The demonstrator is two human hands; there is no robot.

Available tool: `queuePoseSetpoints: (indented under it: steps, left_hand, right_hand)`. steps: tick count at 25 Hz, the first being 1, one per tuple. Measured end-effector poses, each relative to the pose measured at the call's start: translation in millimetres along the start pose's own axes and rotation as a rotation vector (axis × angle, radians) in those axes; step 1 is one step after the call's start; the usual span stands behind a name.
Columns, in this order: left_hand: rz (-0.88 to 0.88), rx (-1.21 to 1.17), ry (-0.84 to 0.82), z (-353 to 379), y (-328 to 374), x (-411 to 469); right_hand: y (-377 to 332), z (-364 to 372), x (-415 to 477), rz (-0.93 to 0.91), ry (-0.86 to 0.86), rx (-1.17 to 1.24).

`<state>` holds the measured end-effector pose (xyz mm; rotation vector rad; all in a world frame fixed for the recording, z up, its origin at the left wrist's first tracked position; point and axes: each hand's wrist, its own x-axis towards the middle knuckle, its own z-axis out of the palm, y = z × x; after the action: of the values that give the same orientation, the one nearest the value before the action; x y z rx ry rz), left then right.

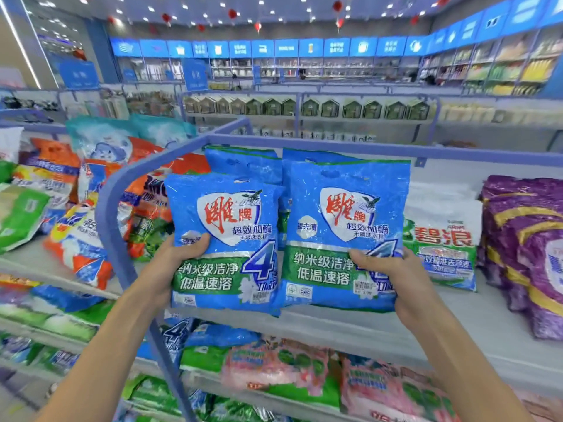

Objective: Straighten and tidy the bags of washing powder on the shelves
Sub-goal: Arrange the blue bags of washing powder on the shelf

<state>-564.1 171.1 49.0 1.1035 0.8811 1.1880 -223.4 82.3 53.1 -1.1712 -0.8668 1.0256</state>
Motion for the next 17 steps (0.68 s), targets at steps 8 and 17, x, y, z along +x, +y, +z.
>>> queuePoseSetpoints:
  steps: [8,17]
  left_hand:
    - [0.013,0.085,-0.014,-18.5,5.8,100.6]
    - [0.395,0.63,0.232,-31.4,-25.6,131.8]
  right_hand:
    - [2.3,43.6,69.8,-0.045,0.074,-0.002]
    - [53.0,54.4,102.3,0.027,0.31,-0.042]
